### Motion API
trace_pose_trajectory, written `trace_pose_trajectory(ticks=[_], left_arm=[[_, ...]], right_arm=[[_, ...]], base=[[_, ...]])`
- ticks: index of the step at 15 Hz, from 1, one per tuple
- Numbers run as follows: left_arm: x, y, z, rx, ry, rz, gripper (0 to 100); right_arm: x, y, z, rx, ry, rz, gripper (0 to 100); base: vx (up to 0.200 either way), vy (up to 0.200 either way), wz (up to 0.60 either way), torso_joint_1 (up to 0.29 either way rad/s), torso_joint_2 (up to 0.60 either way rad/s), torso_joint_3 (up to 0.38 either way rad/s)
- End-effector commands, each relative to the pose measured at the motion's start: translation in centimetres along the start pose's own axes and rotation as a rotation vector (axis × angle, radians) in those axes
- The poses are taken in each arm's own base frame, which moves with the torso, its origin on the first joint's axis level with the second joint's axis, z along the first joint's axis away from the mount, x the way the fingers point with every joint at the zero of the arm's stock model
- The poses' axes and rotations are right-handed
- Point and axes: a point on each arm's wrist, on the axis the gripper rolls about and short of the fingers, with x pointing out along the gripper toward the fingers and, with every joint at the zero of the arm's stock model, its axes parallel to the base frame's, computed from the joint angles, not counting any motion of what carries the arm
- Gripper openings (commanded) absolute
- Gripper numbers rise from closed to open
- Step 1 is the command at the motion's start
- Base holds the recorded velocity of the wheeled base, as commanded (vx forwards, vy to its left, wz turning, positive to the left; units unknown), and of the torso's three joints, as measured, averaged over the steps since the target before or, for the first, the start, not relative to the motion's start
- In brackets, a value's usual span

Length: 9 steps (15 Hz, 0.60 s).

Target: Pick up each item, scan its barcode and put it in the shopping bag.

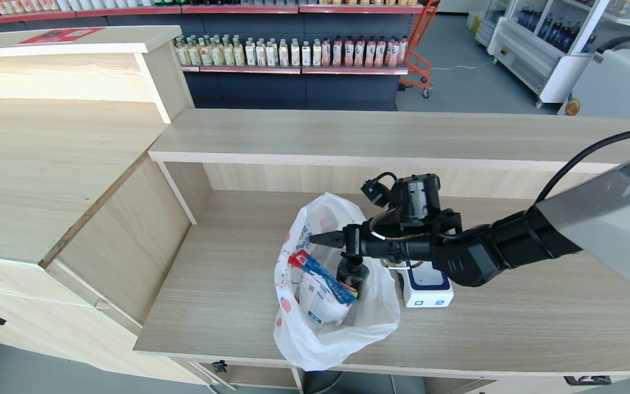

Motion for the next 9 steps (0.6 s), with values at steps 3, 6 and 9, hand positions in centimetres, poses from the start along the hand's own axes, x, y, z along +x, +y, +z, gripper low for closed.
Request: trace_pose_trajectory(ticks=[3,6,9], left_arm=[[0.0,0.0,0.0,-0.001,0.000,0.000,100],[0.0,0.0,0.0,-0.001,0.000,0.000,100],[0.0,0.0,0.0,-0.001,0.000,0.000,100]], right_arm=[[-3.2,0.7,3.3,0.128,-0.135,0.009,100],[-8.9,0.3,4.3,0.121,-0.217,-0.094,100],[-21.3,1.3,2.9,-0.053,-0.312,-0.330,100]], base=[[0.000,0.000,0.00,0.000,0.00,0.000],[0.000,0.000,0.00,0.000,0.00,0.000],[0.000,0.000,0.00,0.000,0.00,0.000]])
